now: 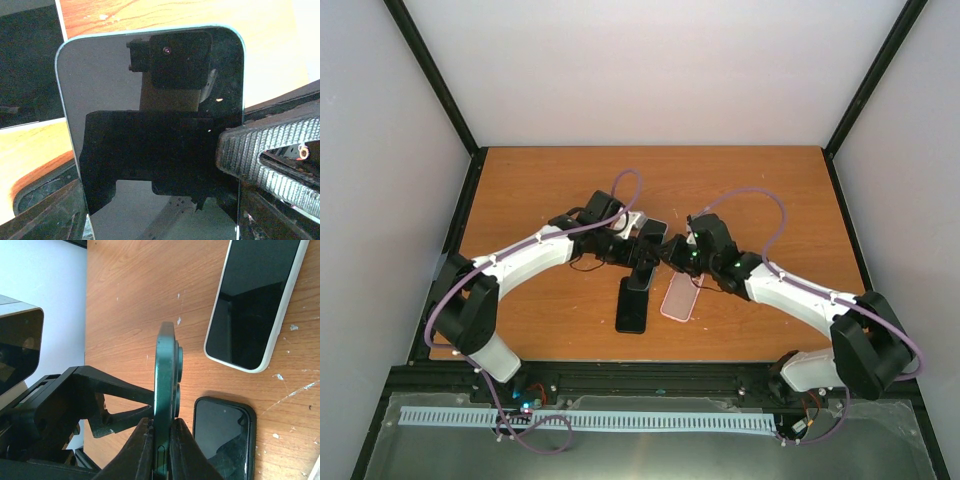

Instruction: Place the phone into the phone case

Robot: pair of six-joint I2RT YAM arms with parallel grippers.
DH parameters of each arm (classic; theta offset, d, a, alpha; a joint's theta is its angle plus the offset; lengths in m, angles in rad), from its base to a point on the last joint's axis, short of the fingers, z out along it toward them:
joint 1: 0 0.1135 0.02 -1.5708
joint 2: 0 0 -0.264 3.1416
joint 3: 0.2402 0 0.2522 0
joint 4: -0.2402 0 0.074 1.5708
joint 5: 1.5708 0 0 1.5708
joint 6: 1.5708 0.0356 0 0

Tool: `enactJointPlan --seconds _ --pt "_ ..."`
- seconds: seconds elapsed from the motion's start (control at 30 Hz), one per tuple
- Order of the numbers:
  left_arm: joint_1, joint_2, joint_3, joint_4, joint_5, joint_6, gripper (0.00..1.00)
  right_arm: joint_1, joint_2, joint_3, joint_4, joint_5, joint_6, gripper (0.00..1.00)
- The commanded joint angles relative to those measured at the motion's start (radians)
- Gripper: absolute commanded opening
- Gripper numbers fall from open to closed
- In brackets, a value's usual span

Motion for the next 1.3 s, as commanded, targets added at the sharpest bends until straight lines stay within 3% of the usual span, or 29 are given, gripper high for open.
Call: enactJointPlan --seconds 0.0,0.1,0.17,0.47,0.63,1.07,1.27 --pt "-0.013 -0.001 0.046 0.076 0.035 -0.025 0.74 0.021 -0.042 -0.040 0.004 -0.003 -0.004 0.03" --pt "-0.012 -0.003 0.047 0.081 0.033 -0.036 0.85 0.021 -0.059 -0.062 0.006 -0.004 -0.012 0.03" --pt "-0.012 -0.005 0.050 0.088 0.035 -0.041 0.98 0.020 -0.076 -0.073 -0.019 0.010 -0.024 0.03" --pt "-0.012 -0.011 0.057 0.107 -0.044 -0.076 0.99 -0.006 -0.250 -0.149 -0.185 0.040 -0.120 0.03" --pt "-0.012 0.023 0.031 0.159 -0.017 -0.087 0.99 -0.054 -0.310 -0.205 -0.243 0.009 -0.136 0.03" --pt "-0.013 0.132 -0.045 0.305 0.091 -0.106 0.75 -0.181 -0.225 -0.249 -0.185 -0.115 -0.170 0.03" --pt "-0.017 0.167 -0.072 0.357 0.116 -0.121 0.68 -0.222 -0.194 -0.274 -0.133 -0.163 -0.161 0.03"
